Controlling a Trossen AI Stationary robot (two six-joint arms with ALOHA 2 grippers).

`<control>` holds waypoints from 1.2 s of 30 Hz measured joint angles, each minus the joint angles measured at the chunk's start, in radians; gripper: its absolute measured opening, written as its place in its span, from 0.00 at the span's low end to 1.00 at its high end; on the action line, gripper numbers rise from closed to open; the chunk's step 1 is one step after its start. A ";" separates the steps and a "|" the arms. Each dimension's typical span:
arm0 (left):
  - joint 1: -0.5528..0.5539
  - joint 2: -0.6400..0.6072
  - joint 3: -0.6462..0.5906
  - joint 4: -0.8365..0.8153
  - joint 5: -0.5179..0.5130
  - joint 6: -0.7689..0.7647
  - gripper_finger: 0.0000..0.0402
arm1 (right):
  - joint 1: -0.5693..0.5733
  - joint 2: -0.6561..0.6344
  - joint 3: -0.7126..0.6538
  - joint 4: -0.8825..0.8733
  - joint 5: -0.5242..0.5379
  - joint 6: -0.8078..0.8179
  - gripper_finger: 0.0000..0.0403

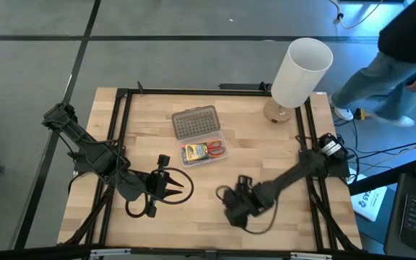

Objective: Pack school essentials
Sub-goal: Put the pink sticky note into the black supply box

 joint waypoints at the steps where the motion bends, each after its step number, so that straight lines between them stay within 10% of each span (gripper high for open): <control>1: 0.000 -0.004 0.000 -0.014 0.001 -0.003 0.18 | -0.025 0.000 0.018 -0.014 0.006 -0.045 0.63; 16: -0.010 -0.084 0.001 -0.230 -0.102 -0.211 0.18 | -0.412 -0.002 0.154 -0.033 -0.034 -0.702 0.63; 36: 0.070 -0.090 0.000 -0.342 -0.314 -0.311 0.18 | -0.604 -0.003 -0.047 0.194 -0.127 -0.964 0.63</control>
